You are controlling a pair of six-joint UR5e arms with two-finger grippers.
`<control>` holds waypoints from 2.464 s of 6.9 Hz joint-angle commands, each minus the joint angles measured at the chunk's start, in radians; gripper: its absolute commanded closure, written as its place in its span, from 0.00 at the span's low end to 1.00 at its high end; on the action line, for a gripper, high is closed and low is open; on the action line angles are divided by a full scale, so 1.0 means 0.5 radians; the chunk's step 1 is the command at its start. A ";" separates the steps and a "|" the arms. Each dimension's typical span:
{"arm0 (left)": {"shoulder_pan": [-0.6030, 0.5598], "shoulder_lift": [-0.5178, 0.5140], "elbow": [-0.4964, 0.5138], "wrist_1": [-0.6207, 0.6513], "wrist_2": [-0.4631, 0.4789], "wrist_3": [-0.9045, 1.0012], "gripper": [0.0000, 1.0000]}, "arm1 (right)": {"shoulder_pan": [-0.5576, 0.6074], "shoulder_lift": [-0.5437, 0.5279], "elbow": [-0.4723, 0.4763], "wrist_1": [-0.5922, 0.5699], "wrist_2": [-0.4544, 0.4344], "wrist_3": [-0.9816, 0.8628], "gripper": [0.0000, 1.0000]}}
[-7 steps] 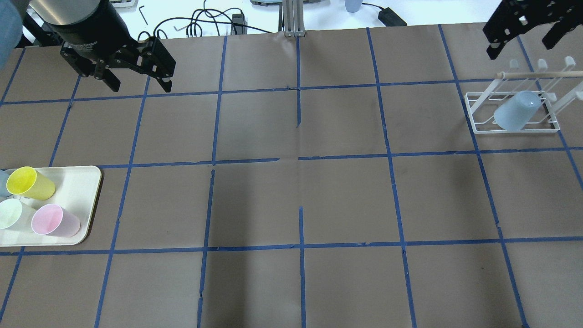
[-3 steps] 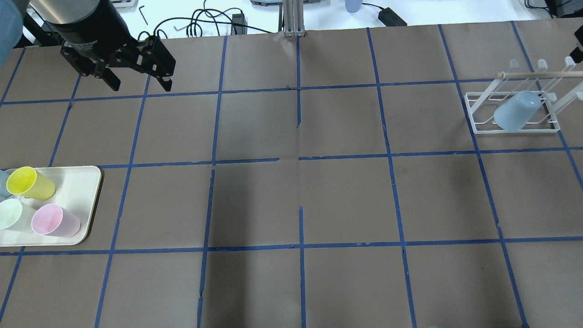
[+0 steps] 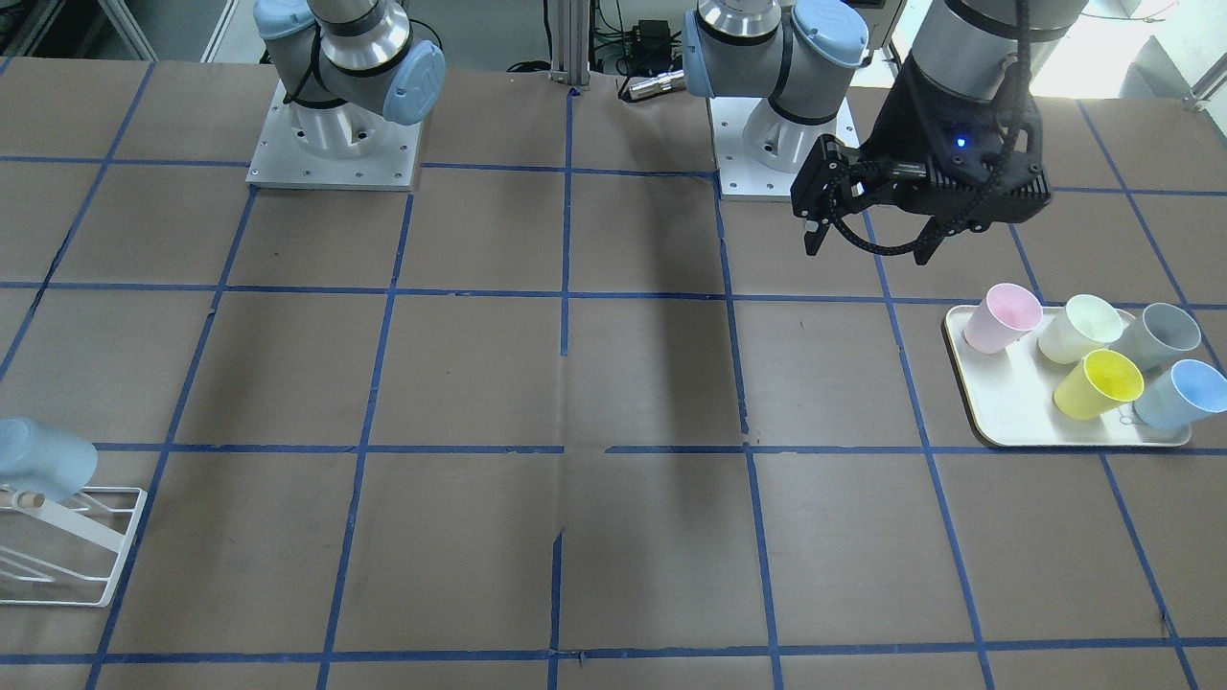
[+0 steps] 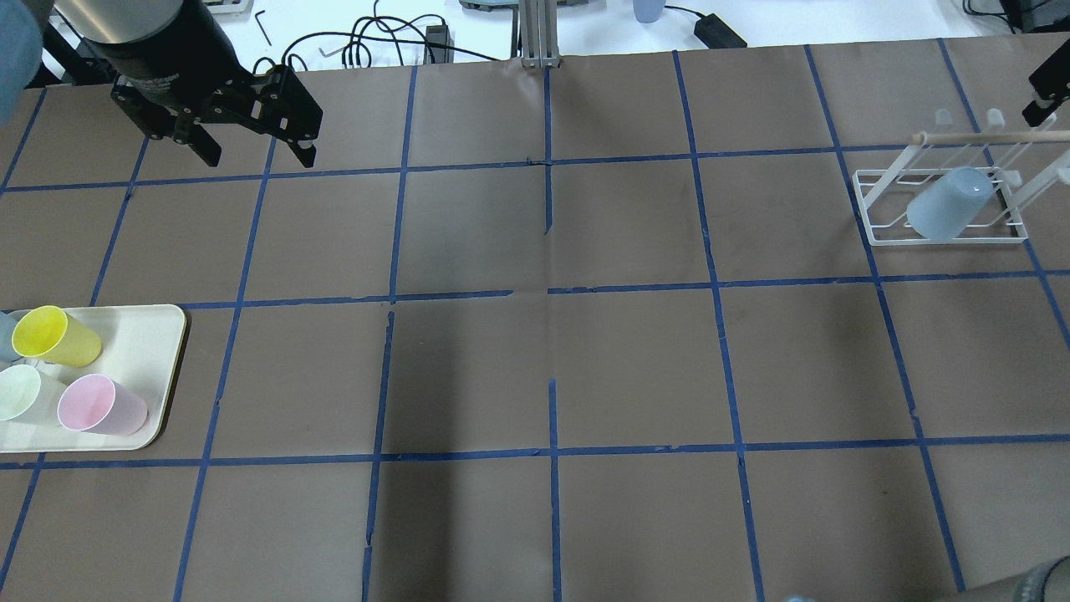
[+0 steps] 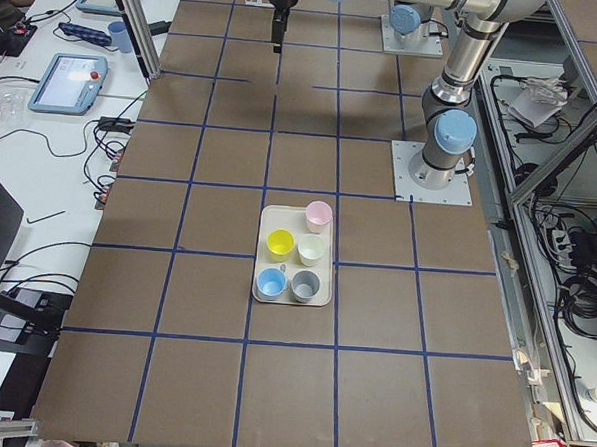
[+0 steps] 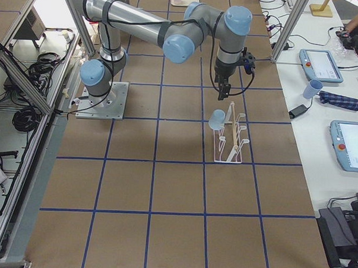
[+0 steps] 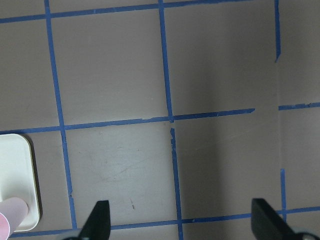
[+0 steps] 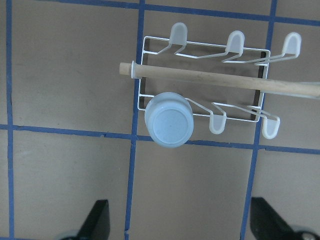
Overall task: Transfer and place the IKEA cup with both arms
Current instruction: 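Move the right gripper over the light-blue cup on the wire rack, then lower the right gripper and close it on the light-blue cup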
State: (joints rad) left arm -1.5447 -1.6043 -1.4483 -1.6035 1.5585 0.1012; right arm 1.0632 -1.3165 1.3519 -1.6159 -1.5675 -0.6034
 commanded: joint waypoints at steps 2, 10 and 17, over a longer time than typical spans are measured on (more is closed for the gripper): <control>0.000 0.003 0.000 0.001 0.000 0.000 0.00 | 0.058 0.175 0.161 -0.335 0.015 -0.020 0.00; 0.000 0.003 0.000 0.001 0.000 0.000 0.00 | 0.064 0.268 0.456 -0.695 -0.006 -0.066 0.01; 0.003 -0.003 0.010 0.001 0.000 0.000 0.00 | 0.043 0.249 0.419 -0.671 -0.010 -0.103 0.57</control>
State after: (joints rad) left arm -1.5434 -1.6053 -1.4446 -1.6030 1.5587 0.1012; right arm 1.0868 -1.1844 1.5663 -1.9561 -1.5718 -0.6493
